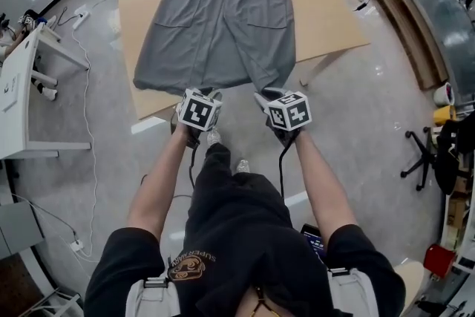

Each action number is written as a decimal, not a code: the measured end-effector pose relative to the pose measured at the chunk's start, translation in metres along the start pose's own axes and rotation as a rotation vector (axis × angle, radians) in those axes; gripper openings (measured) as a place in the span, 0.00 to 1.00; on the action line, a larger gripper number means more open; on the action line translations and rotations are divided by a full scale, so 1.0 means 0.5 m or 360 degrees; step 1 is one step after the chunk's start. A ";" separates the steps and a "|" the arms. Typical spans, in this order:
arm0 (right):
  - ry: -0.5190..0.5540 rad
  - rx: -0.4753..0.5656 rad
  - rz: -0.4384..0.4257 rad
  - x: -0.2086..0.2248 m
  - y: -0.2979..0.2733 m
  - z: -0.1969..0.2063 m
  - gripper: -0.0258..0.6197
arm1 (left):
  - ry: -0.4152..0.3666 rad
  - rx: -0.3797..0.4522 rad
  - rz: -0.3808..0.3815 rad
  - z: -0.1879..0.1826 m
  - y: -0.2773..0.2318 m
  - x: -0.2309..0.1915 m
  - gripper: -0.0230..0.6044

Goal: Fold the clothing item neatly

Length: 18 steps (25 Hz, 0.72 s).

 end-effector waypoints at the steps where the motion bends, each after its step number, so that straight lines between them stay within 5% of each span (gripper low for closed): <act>1: -0.0006 -0.0004 0.0016 0.003 0.001 0.004 0.13 | -0.0004 -0.0001 0.0001 -0.001 0.000 0.005 0.21; 4: -0.0040 -0.0007 0.0070 0.014 0.004 0.016 0.13 | -0.0016 0.0000 0.0018 -0.006 -0.002 0.019 0.21; 6: -0.0067 -0.0006 0.0108 0.020 0.009 0.024 0.26 | -0.0024 -0.0003 0.0043 -0.006 -0.004 0.027 0.21; 18: -0.0191 0.0085 0.0274 0.126 0.008 -0.009 0.26 | -0.0040 -0.0025 0.0085 -0.025 -0.042 0.037 0.20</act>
Point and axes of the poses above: the fingertips, and each gripper's own axes: y backward along the fingers, x to its right, z out of its underside, the point moved 1 cm from there along y, backward along the fingers, and after that the axes turned 9 degrees about x, right-handed, at the moved point
